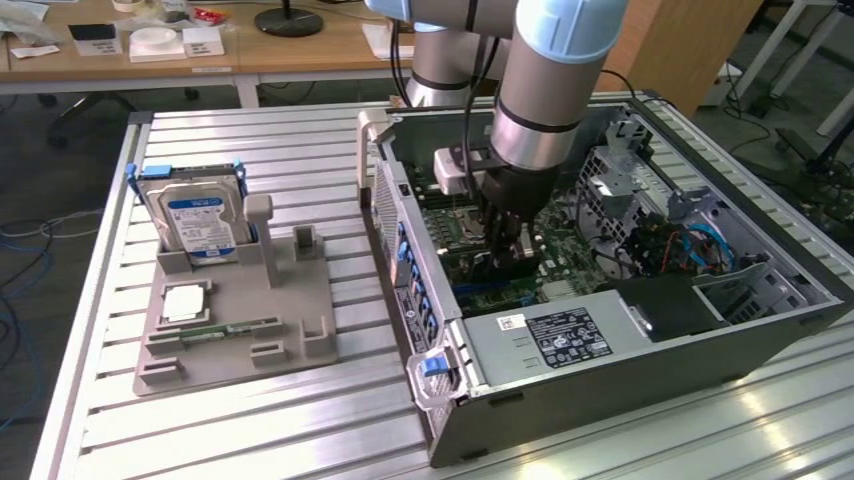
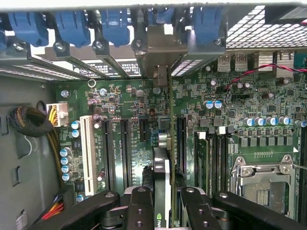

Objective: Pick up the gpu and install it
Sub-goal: 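Insert the gpu into the slot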

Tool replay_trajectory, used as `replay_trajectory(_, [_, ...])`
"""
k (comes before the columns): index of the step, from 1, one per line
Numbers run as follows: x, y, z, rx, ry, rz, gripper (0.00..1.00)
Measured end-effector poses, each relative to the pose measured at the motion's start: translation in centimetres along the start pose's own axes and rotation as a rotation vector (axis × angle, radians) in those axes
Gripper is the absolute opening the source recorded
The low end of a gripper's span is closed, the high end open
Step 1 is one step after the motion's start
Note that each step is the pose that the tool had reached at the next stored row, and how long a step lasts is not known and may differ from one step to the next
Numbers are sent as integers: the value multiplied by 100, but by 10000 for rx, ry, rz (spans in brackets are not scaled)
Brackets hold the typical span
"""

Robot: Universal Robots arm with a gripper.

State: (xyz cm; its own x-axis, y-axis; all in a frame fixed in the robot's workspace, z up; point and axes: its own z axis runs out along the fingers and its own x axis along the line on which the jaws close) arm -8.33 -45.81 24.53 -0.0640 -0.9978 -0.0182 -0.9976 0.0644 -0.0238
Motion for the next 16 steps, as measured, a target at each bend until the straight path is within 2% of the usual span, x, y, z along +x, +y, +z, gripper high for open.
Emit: replay_trajectory(16, [18,-9,1,0,2,1,27])
